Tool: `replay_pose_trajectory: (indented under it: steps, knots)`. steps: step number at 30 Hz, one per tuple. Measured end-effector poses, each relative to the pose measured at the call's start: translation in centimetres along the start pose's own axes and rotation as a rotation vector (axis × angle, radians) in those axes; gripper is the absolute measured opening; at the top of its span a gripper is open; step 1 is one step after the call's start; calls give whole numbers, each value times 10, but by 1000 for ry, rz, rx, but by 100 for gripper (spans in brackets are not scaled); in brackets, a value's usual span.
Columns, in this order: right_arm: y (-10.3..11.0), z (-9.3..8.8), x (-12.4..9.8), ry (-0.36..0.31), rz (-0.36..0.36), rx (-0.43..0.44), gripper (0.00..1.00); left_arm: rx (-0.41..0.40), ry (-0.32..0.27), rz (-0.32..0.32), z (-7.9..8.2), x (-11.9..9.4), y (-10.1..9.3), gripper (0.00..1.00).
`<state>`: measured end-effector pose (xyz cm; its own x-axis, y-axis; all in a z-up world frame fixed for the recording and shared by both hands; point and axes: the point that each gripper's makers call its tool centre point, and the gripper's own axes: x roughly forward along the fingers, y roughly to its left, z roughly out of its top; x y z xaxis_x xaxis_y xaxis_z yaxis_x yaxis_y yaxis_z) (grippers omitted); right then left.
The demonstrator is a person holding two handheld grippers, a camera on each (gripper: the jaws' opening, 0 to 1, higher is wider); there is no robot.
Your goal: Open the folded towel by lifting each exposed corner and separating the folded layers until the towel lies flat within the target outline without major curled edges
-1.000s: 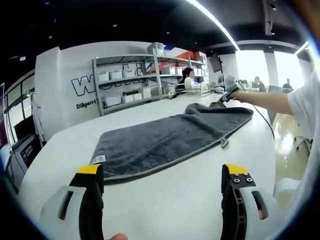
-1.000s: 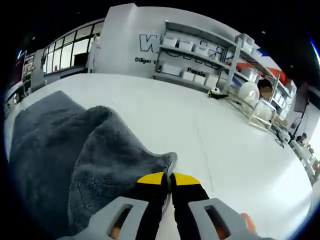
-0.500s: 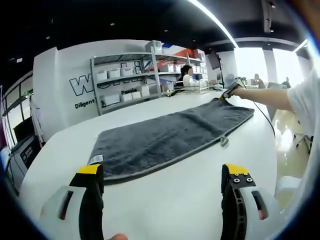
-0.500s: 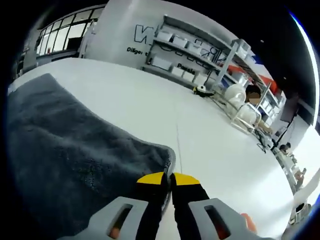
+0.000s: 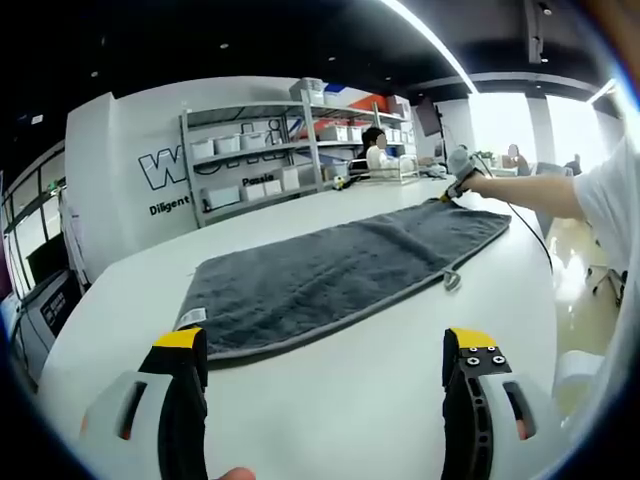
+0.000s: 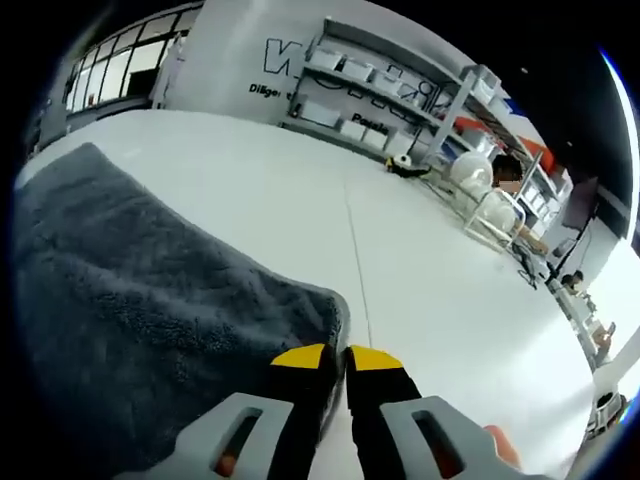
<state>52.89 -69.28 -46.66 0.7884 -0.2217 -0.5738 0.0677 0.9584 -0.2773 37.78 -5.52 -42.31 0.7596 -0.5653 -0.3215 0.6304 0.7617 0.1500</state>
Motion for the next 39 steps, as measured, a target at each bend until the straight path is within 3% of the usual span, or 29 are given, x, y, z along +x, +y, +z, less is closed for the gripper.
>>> replay_pose_trajectory:
  steps: [7,16,22,28,32,39]
  knots:
    - [-13,2,-21,-41,-7,55,15,1,-3,-15,0,1,-5,97]
    - [0,11,-65,-115,38,79,30,-16,-24,-17,1,-3,-3,97]
    - [30,16,-102,-169,88,20,41,-23,-29,-20,2,-4,-2,97]
    - [76,10,-139,-185,124,-82,51,-23,-39,-6,3,-10,4,97]
    - [113,11,-166,-251,207,-12,60,-34,-50,8,2,-17,9,97]
    - [152,3,-195,-277,282,31,69,-51,-55,24,-4,-26,14,97]
